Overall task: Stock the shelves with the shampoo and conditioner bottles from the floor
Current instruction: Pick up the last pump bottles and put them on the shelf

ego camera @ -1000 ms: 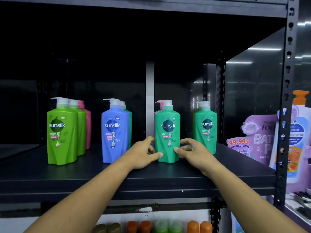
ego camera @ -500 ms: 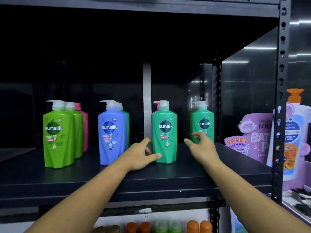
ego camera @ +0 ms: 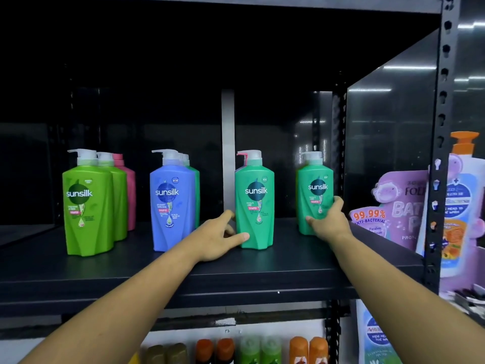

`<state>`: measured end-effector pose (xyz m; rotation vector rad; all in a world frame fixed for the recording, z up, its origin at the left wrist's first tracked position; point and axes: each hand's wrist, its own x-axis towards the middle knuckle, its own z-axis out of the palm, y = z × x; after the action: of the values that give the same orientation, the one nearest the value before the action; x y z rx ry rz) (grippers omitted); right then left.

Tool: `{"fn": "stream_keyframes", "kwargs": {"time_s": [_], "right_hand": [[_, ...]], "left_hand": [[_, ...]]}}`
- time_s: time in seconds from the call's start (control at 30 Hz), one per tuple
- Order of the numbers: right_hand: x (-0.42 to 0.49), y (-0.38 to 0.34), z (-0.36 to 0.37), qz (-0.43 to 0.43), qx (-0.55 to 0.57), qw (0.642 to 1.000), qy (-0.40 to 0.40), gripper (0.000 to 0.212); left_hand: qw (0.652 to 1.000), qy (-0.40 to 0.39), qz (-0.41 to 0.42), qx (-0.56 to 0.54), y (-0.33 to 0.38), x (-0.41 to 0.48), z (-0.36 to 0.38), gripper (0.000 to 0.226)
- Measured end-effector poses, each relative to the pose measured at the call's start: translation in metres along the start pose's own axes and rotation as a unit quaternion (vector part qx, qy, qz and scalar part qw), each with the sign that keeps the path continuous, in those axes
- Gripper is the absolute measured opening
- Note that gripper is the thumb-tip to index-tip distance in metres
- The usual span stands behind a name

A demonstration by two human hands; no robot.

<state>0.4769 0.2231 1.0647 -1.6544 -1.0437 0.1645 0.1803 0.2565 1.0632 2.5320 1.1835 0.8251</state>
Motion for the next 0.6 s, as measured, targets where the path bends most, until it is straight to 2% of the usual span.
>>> {"fn": "stream_keyframes", "kwargs": {"time_s": [0.27, 0.47, 0.53, 0.6], "right_hand": [[0.004, 0.003, 0.001, -0.002, -0.002, 1.0, 0.004, 0.079], [0.003, 0.004, 0.001, 0.006, 0.0, 1.0, 0.015, 0.085], [-0.001, 0.002, -0.001, -0.005, -0.007, 0.999, 0.041, 0.089], [-0.007, -0.001, -0.003, -0.045, -0.036, 0.994, 0.096, 0.084]], "left_hand": [[1.0, -0.005, 0.003, -0.004, 0.001, -0.001, 0.0, 0.049], [1.0, -0.007, 0.002, -0.008, 0.0, -0.001, 0.001, 0.052], [1.0, -0.003, 0.0, -0.006, -0.001, -0.001, 0.001, 0.053], [1.0, -0.003, -0.006, 0.004, -0.002, 0.0, 0.001, 0.051]]}}
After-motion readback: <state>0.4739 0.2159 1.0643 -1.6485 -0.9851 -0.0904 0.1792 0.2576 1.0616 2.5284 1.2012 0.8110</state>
